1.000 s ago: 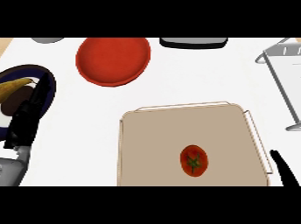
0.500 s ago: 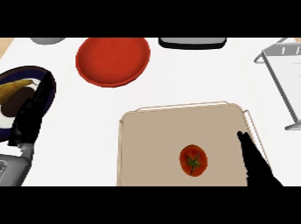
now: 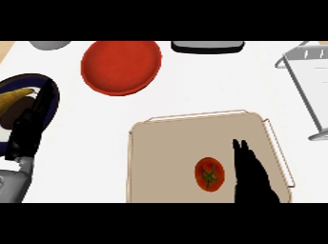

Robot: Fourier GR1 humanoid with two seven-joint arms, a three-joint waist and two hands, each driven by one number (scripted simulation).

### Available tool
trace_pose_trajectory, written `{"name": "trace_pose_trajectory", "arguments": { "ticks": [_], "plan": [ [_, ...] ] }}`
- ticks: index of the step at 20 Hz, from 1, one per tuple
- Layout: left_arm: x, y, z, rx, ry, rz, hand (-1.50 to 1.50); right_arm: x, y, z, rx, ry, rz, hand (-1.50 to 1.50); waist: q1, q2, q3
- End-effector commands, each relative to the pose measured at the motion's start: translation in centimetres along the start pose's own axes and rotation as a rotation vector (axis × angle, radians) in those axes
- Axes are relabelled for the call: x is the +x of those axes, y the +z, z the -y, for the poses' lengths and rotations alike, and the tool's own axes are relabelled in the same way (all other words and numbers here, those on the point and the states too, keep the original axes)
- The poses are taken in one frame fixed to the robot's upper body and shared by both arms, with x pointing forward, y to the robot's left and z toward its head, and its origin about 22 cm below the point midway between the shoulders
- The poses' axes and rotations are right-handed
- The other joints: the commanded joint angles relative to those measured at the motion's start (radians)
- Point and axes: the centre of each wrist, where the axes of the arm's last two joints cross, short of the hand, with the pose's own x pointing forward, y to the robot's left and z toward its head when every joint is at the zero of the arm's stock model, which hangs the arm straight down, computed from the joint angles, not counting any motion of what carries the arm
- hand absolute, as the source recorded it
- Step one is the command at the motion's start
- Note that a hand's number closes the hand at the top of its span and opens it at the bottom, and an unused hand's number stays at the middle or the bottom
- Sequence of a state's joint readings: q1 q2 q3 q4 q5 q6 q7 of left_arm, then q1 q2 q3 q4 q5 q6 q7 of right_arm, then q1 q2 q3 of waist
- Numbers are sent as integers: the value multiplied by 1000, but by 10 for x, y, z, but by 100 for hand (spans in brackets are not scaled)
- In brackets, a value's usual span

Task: Pick the tomato from the tray and place it in the tiered basket

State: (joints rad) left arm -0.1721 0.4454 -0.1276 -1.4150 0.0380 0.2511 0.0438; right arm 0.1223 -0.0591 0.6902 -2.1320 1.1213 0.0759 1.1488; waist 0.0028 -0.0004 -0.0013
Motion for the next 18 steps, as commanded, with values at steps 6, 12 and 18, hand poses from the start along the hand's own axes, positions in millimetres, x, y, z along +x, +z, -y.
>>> {"name": "trace_pose_trajectory", "arguments": {
  "ticks": [6, 12, 18],
  "plan": [
    [12, -4, 4, -5, 13, -5, 0, 7, -3, -20, -41, 136, -135, -150, -5, 0, 1],
    [13, -6, -14, 21, -11, 2, 0, 3, 10, -31, -24, 153, -153, -150, -6, -1, 1],
    [-13, 15, 6, -15, 11, -1, 0, 1, -20, -40, -23, 119, -185, -150, 1, 2, 1]
  ]
}}
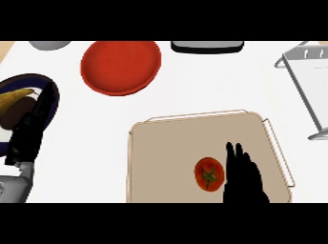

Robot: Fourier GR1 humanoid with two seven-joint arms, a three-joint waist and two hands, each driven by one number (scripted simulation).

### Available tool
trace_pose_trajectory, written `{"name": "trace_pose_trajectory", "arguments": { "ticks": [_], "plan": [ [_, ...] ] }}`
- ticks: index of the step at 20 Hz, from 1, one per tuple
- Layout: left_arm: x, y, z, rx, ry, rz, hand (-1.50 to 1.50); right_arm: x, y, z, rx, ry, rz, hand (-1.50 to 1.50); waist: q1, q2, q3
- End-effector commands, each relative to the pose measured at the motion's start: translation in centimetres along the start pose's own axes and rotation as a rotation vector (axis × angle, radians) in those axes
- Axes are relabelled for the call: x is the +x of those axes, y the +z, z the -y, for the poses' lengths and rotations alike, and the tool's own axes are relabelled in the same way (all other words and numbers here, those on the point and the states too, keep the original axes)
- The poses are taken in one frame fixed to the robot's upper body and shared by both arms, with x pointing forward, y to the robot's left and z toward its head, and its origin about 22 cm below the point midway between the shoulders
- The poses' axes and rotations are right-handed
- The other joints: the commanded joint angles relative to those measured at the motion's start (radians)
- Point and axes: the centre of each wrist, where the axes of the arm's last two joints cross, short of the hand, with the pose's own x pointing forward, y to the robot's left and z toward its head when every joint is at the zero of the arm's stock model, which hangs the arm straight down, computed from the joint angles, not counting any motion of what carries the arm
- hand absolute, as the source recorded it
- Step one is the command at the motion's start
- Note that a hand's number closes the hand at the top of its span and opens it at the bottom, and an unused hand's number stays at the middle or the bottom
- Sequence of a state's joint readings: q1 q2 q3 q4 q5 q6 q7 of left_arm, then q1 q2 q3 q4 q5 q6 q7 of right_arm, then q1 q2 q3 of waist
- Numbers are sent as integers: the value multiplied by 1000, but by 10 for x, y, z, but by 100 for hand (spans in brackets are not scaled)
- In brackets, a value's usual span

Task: Pick the tomato from the tray and place it in the tiered basket

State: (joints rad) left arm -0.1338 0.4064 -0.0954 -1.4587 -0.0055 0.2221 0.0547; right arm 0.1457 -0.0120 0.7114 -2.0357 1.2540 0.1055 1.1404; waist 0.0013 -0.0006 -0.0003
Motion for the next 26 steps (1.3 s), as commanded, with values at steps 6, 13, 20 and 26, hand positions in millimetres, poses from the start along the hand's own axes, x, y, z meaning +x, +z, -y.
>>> {"name": "trace_pose_trajectory", "arguments": {
  "ticks": [6, 13, 20, 26],
  "plan": [
    [-4, -5, -19, -4, -2, 0, 0, 8, -22, -18, 30, -4, -155, -150, 0, 3, 0],
    [-4, 2, 8, -4, -7, -5, 0, 19, -21, -11, 68, 1, -149, -150, 2, 1, 0],
    [-1, 9, -6, -7, -15, -2, 0, 9, -47, -43, 116, -7, -159, -150, 6, 1, 1],
    [-1, -3, -9, -14, -1, -9, 0, 7, -53, -58, 283, 84, -84, 150, 3, 2, 0]
  ]
}}
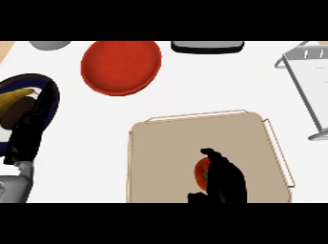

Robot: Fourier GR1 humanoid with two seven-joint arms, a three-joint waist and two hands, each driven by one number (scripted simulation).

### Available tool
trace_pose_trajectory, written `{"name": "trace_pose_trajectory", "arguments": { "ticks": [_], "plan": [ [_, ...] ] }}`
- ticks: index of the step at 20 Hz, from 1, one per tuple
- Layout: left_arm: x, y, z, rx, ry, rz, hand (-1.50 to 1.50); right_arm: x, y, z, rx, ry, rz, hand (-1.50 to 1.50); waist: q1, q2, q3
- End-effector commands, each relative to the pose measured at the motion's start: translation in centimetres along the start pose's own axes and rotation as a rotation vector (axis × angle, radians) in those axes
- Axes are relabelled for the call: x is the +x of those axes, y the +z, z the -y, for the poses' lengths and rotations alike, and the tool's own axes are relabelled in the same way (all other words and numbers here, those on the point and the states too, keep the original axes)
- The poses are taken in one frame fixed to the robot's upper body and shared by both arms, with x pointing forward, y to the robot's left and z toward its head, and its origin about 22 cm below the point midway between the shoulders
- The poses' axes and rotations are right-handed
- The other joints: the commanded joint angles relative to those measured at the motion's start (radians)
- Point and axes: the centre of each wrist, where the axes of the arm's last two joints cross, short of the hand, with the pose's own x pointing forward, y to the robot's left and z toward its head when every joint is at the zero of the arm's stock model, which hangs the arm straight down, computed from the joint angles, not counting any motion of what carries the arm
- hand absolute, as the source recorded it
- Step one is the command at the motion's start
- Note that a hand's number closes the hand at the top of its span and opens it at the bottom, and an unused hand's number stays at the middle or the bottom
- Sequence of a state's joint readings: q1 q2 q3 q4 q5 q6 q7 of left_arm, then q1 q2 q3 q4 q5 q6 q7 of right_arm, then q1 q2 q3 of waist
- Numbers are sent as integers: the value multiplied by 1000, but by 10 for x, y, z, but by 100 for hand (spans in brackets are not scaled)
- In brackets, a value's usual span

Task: Pick the tomato from the tray and place it in the tiered basket

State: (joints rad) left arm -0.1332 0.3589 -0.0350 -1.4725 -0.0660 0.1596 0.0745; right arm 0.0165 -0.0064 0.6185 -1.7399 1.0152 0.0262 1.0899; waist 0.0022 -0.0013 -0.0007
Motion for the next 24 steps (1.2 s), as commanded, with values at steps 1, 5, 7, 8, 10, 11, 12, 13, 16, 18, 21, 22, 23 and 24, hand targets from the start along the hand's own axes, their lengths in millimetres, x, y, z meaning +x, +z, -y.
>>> {"name": "trace_pose_trajectory", "arguments": {
  "ticks": [1, 5, 7, 8, 10, 11, 12, 13, 16, 18, 21, 22, 23, 24],
  "plan": [
    [5, -3, 4, 3, -3, 1, 0, 18, -6, 4, 57, 142, -8, 150, 2, 2, 0],
    [-20, 3, 19, -4, -9, -9, 0, 7, 13, -27, -32, 175, -2, 150, -5, 1, 0],
    [-12, 4, 20, -6, 14, -5, 0, 3, -17, -25, -34, 124, 3, 150, -2, 1, 1],
    [4, -3, 5, 14, -7, -9, 0, 14, 11, -4, -10, 38, 4, 150, -3, 0, 1],
    [-16, 5, 0, 4, 8, -6, 0, 14, 5, 1, -10, -13, 23, 150, -1, 1, 1],
    [9, -11, -5, 16, -12, 1, 0, 10, 7, -10, -28, -43, 21, 150, -3, 1, 1],
    [3, -7, 5, 1, 5, 16, 0, 17, -45, 29, -75, -108, -126, 150, 9, 8, 1],
    [9, -6, 8, -2, 4, 33, 0, 5, -66, 46, -139, -178, -242, 150, 12, 15, 3],
    [4, -4, 3, 6, 10, 24, 0, -12, -97, 75, -229, -268, -429, 150, 10, 46, 2],
    [5, -5, 3, 12, 5, 40, 0, -19, -111, 95, -277, -332, -500, 150, 13, 53, 1],
    [11, -7, 6, 2, 8, 65, 0, -23, -133, 134, -407, -398, -570, 150, 46, 55, -1],
    [15, -9, 7, -11, 10, 75, 0, -25, -138, 148, -459, -433, -584, 150, 48, 56, 0],
    [13, -8, 10, -15, 14, 66, 0, -25, -142, 165, -521, -458, -596, 150, 55, 56, -1],
    [14, -9, 8, -22, 0, 73, 0, -23, -144, 179, -584, -487, -596, 150, 68, 58, -2]
  ]
}}
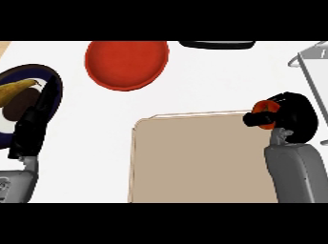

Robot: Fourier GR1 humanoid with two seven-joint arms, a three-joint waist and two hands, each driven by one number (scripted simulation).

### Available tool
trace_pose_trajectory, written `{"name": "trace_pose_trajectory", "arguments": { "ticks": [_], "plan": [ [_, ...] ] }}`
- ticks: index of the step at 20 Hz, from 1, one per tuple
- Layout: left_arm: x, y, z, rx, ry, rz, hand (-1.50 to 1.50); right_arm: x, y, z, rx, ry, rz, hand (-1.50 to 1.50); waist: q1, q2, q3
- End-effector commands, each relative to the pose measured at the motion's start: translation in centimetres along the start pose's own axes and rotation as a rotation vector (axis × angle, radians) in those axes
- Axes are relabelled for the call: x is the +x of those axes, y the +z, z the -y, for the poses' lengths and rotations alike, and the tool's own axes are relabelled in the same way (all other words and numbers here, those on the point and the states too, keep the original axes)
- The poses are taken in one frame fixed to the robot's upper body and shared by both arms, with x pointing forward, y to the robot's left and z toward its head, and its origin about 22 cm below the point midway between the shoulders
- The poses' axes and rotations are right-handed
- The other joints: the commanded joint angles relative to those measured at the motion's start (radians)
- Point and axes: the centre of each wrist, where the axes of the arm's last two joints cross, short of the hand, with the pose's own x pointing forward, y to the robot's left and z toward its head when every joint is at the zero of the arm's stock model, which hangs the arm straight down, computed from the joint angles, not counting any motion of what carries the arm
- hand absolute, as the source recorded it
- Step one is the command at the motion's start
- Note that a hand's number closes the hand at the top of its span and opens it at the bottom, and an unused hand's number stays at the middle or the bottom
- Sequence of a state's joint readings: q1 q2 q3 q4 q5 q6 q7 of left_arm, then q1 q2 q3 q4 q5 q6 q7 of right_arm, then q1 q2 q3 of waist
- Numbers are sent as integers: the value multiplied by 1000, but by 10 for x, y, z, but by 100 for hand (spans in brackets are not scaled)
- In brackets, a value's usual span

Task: Pick the tomato from the tray and place it in the tiered basket

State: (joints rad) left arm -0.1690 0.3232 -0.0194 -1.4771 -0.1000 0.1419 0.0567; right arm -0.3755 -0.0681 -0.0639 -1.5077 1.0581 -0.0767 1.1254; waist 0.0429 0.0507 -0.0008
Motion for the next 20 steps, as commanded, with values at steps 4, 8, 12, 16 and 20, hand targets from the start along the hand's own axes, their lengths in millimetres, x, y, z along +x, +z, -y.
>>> {"name": "trace_pose_trajectory", "arguments": {
  "ticks": [4, 8, 12, 16, 20],
  "plan": [
    [10, -4, 9, -42, 3, 36, 0, 44, -58, 87, -428, -216, -220, 150, 65, 9, -6],
    [17, -8, 14, -80, -2, 67, 0, 64, -79, 133, -655, -207, -259, 150, 98, 11, -6],
    [18, -8, 28, -104, 1, 59, 0, 86, -90, 164, -799, -161, -328, 150, 115, 15, -6],
    [23, -17, 25, -101, -2, 63, 0, 105, -100, 181, -867, -38, -426, 150, 112, 9, -6],
    [20, -17, 31, -99, 0, 59, 0, 121, -108, 200, -849, -45, -452, 150, 106, 8, -2]
  ]
}}
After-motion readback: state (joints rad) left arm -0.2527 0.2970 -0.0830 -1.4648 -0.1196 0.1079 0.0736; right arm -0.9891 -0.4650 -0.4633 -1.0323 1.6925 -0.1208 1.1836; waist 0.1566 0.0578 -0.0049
